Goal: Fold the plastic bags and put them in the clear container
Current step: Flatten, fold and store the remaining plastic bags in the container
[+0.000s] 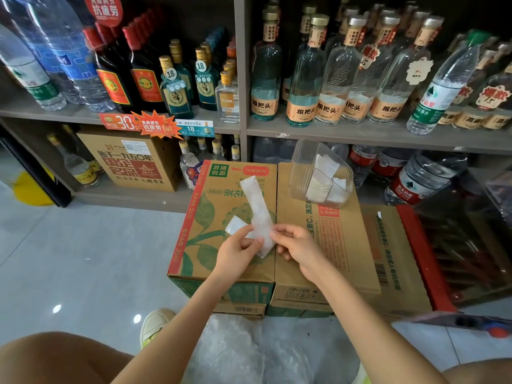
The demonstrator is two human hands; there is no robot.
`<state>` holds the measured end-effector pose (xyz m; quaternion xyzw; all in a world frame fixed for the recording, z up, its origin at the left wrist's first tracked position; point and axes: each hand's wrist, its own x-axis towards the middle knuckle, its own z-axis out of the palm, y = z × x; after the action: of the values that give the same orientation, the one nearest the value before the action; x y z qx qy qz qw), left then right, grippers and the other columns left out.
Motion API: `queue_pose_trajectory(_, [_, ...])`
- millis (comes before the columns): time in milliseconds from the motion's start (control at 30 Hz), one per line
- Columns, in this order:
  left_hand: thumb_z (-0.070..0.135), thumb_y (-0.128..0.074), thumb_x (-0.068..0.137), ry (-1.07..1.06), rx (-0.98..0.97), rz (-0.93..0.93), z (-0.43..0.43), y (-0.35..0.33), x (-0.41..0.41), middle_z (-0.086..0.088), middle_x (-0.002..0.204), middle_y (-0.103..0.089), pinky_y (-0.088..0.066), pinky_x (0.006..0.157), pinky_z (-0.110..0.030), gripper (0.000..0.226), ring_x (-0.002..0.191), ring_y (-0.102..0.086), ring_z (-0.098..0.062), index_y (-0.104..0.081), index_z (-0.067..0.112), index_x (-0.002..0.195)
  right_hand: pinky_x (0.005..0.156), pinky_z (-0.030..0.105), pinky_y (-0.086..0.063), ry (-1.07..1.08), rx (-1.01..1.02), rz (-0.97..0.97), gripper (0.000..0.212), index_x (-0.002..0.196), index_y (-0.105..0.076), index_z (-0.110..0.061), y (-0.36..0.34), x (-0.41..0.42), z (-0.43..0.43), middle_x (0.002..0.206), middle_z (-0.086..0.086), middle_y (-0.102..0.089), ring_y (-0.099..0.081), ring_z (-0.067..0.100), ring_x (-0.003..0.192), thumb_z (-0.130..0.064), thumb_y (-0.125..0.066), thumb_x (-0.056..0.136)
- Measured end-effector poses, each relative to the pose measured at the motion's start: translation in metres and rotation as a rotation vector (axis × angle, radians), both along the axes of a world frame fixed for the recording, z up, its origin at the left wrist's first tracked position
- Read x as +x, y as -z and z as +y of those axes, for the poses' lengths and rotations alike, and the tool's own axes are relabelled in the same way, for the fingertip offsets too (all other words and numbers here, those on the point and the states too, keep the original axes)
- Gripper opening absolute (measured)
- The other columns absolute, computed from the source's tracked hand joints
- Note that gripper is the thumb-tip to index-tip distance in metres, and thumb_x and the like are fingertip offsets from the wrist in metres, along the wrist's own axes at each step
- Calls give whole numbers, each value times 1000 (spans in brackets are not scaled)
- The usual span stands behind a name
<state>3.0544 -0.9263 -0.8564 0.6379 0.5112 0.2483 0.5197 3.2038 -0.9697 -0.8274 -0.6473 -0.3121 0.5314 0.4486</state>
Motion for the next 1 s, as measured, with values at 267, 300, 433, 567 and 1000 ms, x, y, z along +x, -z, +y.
queue_pose_trajectory(267, [31,-63,92,74,94,86,-5,-2,-2,13,72,-71,-38,61,-10,44,66,-59,6,-52,24,135,46,18,-33,-58,4,67,8,97,-68,-17,4,8,1,76,2,-53,-43,7,61,-17,-63,91])
queue_pose_trajectory(300, [33,-63,92,78,93,89,-5,-2,-2,14,73,-71,-39,61,-10,46,70,-60,6,-51,25,135,46,18,-34,-65,-4,56,8,96,-69,-15,5,8,2,75,3,-52,-44,7,61,-17,-63,90])
queue_pose_trajectory(433, [34,-63,92,90,89,77,-7,-5,-2,12,75,-72,-41,62,-10,44,72,-61,4,-51,28,134,43,19,-34,-18,-6,103,5,90,-68,-10,7,9,1,70,4,-55,-48,8,57,-15,-65,89])
queue_pose_trajectory(567, [32,-66,90,89,84,68,-9,-8,-2,23,72,-69,-39,64,-5,38,73,-59,14,-47,39,122,37,17,-26,1,16,178,3,88,-62,-8,8,11,-2,62,3,-50,-43,6,45,-9,-61,90])
queue_pose_trajectory(1000, [43,-64,89,-158,-221,-222,19,-16,2,3,92,-66,-49,71,-26,56,78,-67,-9,-50,7,130,43,9,-35,-197,-75,-256,13,102,-67,-10,1,24,-8,75,-7,-59,-49,-8,48,-13,-64,90])
